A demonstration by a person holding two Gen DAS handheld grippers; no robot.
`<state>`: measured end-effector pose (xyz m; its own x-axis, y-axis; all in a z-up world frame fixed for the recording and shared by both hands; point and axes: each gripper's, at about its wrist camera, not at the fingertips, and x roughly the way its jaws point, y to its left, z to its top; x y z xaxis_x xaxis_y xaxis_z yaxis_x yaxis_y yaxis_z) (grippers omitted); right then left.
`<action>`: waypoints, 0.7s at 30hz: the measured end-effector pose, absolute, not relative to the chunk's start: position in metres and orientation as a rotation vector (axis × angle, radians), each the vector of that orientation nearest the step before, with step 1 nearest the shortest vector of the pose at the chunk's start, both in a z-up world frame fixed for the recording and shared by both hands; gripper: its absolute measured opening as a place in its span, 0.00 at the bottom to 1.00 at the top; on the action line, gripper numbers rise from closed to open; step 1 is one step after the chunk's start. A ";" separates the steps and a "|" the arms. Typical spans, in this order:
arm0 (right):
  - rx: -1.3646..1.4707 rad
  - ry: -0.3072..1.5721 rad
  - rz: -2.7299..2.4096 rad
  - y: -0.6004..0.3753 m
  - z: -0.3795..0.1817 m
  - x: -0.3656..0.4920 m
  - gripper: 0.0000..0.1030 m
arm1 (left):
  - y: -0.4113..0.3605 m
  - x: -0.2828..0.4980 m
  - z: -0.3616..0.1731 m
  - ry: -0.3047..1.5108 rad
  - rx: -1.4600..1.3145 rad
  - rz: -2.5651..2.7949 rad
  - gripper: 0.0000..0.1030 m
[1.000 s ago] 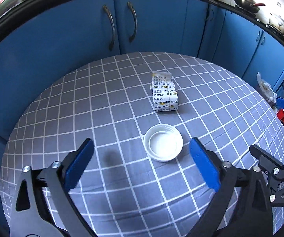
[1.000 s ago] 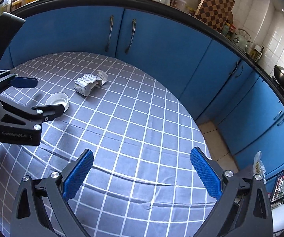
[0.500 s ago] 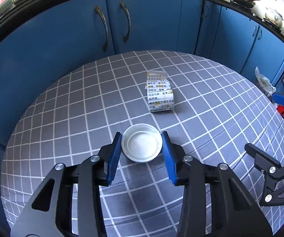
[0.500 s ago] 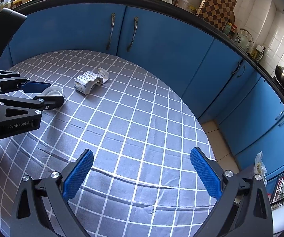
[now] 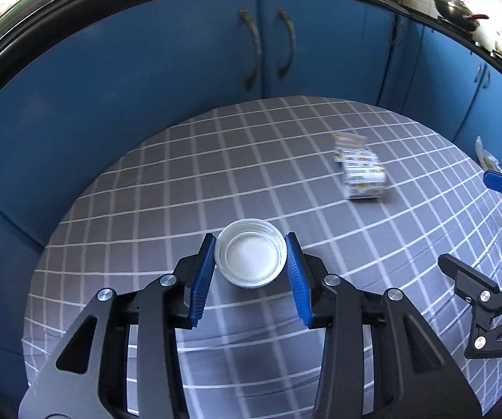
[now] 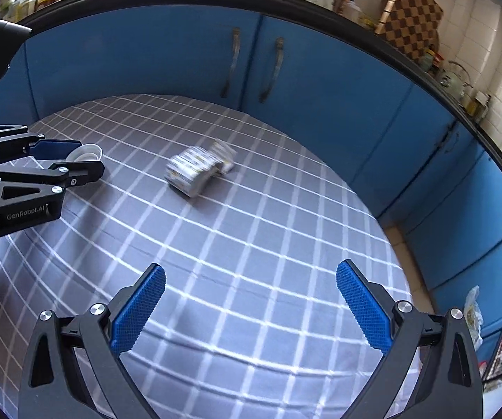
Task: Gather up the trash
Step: 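Grasp the white plastic cup with the left tool while the right tool approaches the printed box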
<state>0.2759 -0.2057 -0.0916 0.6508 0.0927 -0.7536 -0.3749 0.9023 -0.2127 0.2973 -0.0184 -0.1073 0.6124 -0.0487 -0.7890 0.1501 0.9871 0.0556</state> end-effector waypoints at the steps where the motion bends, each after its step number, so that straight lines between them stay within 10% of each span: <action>1: -0.366 0.824 0.288 -0.200 -0.093 0.279 0.93 | -0.015 0.297 -0.107 0.904 0.122 -0.109 0.40; 18: -0.265 0.838 0.336 -0.157 -0.095 0.340 0.93 | 0.024 0.308 -0.104 0.879 0.142 -0.046 0.40; 21: -0.258 0.847 0.319 -0.160 -0.098 0.345 0.73 | 0.025 0.310 -0.103 0.877 0.138 -0.050 0.40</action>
<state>0.3446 -0.1599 -0.0978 0.6199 0.1730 -0.7653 -0.3755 0.9218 -0.0958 0.3098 0.0246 -0.1032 0.6392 0.0133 -0.7689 0.1003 0.9899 0.1004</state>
